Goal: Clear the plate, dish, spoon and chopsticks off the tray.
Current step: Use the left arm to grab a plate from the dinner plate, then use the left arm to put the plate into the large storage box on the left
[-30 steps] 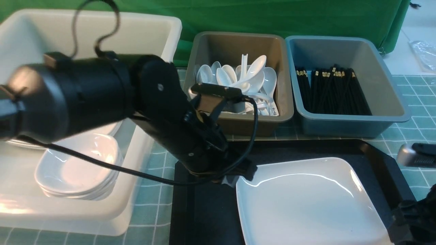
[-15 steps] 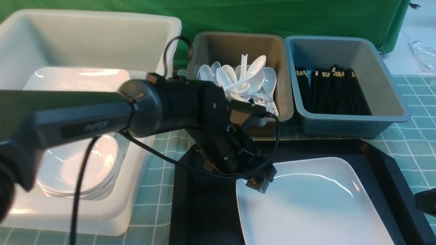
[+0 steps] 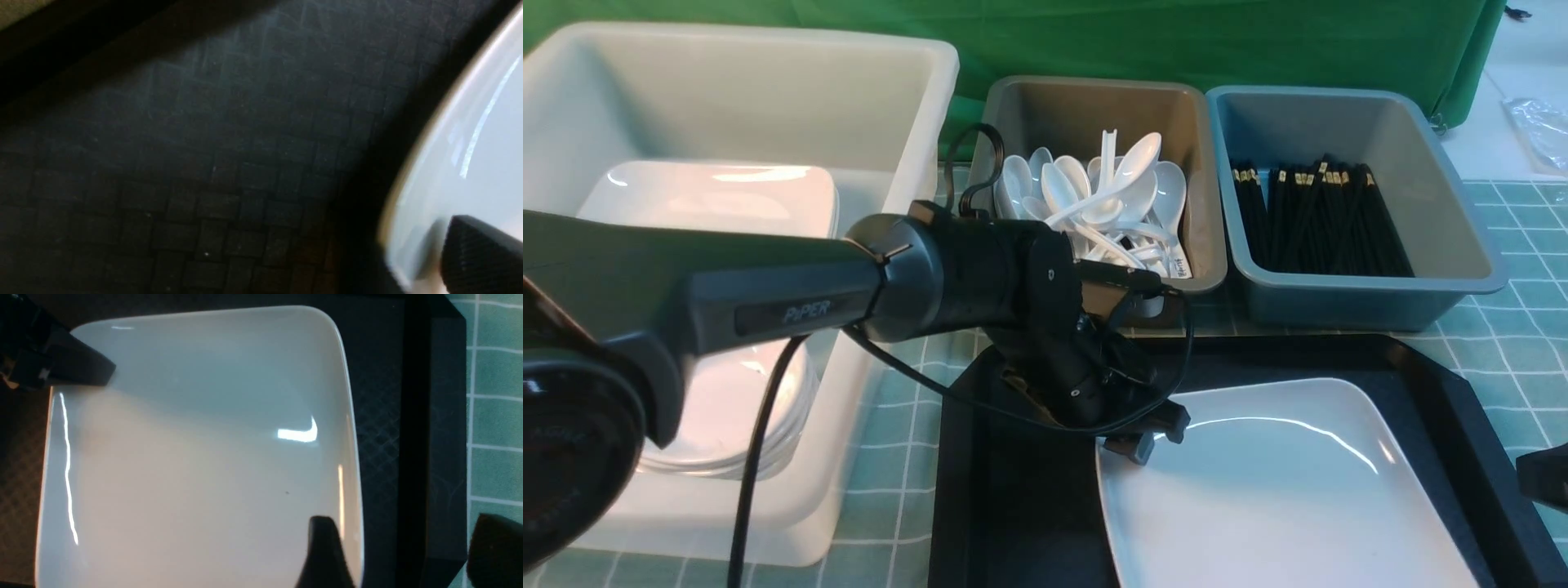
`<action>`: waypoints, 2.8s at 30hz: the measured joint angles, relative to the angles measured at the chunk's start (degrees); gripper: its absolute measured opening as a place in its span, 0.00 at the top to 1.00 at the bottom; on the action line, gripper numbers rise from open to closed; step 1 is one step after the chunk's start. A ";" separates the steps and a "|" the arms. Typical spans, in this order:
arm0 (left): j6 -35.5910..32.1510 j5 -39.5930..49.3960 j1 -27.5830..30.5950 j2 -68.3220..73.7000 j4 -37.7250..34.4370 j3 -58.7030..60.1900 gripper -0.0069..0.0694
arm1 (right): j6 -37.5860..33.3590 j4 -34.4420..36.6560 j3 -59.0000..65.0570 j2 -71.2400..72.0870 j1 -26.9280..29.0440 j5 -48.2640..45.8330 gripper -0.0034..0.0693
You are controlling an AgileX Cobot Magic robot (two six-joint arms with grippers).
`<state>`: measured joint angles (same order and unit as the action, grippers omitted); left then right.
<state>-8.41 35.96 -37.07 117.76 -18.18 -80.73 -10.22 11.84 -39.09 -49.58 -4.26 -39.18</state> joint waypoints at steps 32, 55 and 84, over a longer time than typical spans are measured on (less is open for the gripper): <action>6.08 7.33 1.04 -19.58 4.55 -0.05 0.88 | 0.00 0.00 0.00 0.00 0.00 0.28 0.29; 2.83 11.73 18.88 -33.42 -3.16 0.10 0.87 | -0.19 -0.05 0.06 0.00 0.00 1.95 0.29; -1.86 20.27 52.58 -36.14 -12.12 -11.54 0.87 | -0.21 -0.05 0.06 0.00 0.00 1.78 0.29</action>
<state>-10.26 56.22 15.52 81.62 -30.31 -92.27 -10.43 11.79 -39.03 -49.58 -4.26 -37.40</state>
